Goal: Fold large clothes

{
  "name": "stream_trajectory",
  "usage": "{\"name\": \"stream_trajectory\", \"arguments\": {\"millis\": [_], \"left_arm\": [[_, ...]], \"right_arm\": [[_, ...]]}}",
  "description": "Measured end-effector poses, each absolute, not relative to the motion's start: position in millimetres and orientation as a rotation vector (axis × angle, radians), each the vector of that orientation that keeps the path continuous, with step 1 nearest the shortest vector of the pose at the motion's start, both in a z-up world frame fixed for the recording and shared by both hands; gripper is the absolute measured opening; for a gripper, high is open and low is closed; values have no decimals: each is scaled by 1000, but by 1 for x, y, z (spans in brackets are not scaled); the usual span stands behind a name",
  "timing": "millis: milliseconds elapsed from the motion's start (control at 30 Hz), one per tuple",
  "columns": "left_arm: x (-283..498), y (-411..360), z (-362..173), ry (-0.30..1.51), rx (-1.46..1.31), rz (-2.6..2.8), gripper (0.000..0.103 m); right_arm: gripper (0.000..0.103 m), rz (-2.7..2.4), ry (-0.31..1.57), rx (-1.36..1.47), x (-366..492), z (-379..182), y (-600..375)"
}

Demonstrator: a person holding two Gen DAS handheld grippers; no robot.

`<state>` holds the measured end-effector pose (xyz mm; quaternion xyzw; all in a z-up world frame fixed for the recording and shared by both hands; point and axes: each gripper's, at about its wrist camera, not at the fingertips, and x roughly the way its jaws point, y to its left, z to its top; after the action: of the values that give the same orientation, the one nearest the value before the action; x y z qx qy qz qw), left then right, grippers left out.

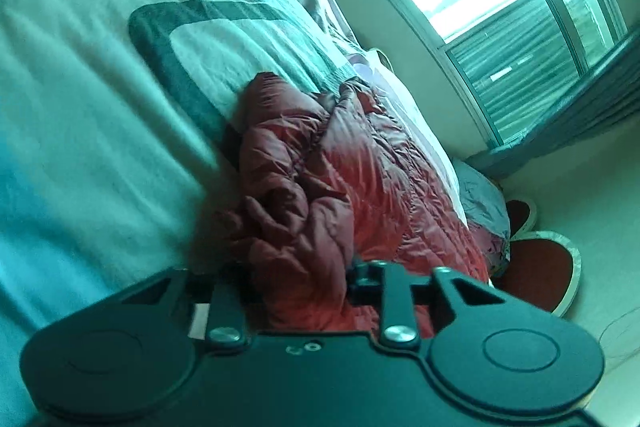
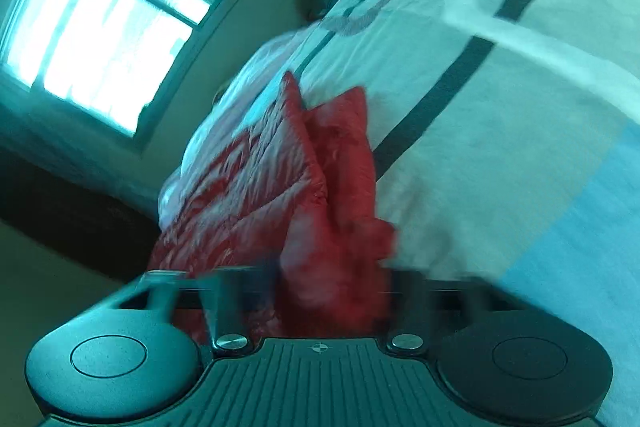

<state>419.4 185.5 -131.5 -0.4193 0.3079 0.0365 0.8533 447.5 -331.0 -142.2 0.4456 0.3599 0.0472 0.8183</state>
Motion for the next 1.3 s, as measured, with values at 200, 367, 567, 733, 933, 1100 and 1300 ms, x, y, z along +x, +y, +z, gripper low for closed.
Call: {"name": "stream_trajectory", "arguments": {"millis": [200, 367, 567, 733, 933, 1100, 1300], "left_arm": [[407, 181, -113, 625, -846, 58, 16], [383, 179, -103, 635, -843, 59, 16], [337, 175, -97, 650, -840, 63, 15], [291, 167, -95, 668, -793, 56, 15], [244, 162, -95, 672, -787, 57, 15], [213, 158, -94, 661, -792, 69, 15], [180, 153, -95, 667, -796, 78, 15]], "right_arm": [[14, 137, 751, 862, 438, -121, -327], [14, 145, 759, 830, 416, -106, -327], [14, 156, 769, 820, 372, -90, -331], [14, 153, 784, 805, 325, -86, -337], [14, 160, 793, 789, 278, -84, -345], [14, 167, 802, 776, 249, -83, -350], [14, 171, 812, 768, 217, -82, -356]]}}
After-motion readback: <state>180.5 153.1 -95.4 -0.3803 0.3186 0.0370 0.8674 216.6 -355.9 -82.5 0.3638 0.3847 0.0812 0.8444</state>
